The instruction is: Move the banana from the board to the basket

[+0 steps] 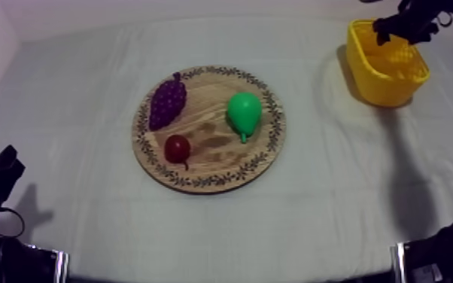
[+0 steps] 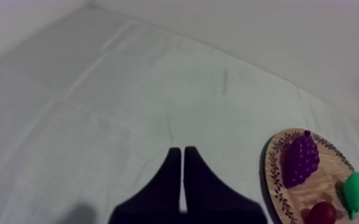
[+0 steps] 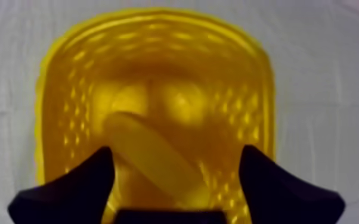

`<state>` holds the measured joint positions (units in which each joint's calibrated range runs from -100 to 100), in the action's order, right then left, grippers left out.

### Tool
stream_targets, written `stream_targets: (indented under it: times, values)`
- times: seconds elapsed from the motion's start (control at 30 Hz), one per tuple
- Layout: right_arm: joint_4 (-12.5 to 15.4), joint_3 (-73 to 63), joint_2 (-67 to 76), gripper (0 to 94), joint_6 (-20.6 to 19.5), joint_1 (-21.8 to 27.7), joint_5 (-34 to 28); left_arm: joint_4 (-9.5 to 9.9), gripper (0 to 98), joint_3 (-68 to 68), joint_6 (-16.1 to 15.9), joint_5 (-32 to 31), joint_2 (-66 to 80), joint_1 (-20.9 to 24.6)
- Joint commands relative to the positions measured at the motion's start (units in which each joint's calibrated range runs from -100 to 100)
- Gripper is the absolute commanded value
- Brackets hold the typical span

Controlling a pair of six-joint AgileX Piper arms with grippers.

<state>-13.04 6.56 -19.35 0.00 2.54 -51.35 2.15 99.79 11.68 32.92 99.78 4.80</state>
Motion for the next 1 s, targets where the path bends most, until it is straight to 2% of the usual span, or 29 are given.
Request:
stream_targets:
  times: [0.0,0.13,0.27,0.5,0.83,0.9,0.97]
  values:
    - [1.45,4.49,7.81,41.3,0.29,0.57,3.45,0.03,0.1,-0.01,0.02,-0.01,0.05,0.01]
    - [4.06,13.66,20.79,19.9,1.1,1.57,9.47,0.03,0.1,-0.01,0.0,-0.01,0.05,0.01]
    - [4.49,26.33,35.15,11.3,0.38,1.42,15.05,0.03,0.1,-0.01,0.01,-0.01,0.05,0.01]
    - [3.32,50.68,59.97,7.1,-2.36,-1.28,18.48,0.03,0.1,-0.01,0.02,-0.01,0.05,0.01]
    - [-0.85,80.07,89.52,5.6,-7.22,-4.86,21.99,0.03,0.1,-0.01,0.02,-0.01,0.05,0.01]
    - [-0.14,85.04,93.83,5.7,-6.73,-4.94,22.1,0.03,0.1,-0.01,0.02,-0.01,0.05,0.01]
    - [3.26,89.1,97.4,5.6,-3.09,-4.41,23.02,0.03,0.1,-0.01,0.0,-0.01,0.05,0.01]
